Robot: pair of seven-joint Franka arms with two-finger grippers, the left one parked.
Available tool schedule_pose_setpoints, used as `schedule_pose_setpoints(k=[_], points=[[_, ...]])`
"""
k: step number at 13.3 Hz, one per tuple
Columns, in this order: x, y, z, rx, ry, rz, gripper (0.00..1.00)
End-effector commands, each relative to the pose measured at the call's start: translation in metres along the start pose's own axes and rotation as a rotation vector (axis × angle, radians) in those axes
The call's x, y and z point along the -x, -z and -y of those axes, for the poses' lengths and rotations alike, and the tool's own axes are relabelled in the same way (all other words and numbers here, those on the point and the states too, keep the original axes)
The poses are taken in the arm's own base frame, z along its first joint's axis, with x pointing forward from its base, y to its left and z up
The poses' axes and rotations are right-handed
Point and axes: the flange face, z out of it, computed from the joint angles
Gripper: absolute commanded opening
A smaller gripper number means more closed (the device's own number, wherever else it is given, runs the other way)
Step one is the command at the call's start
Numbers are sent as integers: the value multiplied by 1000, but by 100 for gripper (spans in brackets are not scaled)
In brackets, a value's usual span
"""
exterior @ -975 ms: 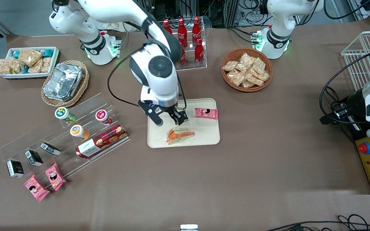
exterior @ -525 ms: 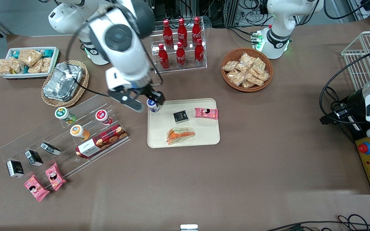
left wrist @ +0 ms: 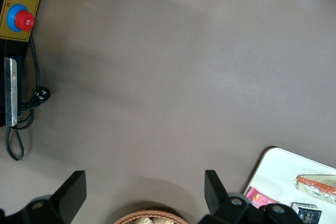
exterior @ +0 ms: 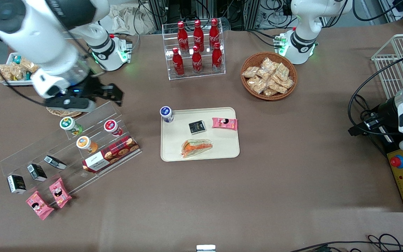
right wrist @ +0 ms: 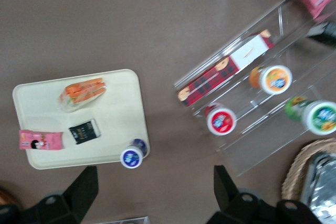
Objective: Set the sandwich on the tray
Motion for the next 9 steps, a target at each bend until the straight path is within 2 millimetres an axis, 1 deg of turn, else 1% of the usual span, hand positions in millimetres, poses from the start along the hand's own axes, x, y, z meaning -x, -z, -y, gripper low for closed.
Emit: schedule_pose_setpoints(k=[1,2,4,6,7,9], points=[[-16,10,-66,20,141,-15,98],[-24,14,-90,20,169,-24,98],[-32,24,-119,55,152,-46,98],[-39,34,-134,103,133,-75,98],[-44,33,-146,105,118,-76,98],[-50,29,-160,102,124,-74,98]])
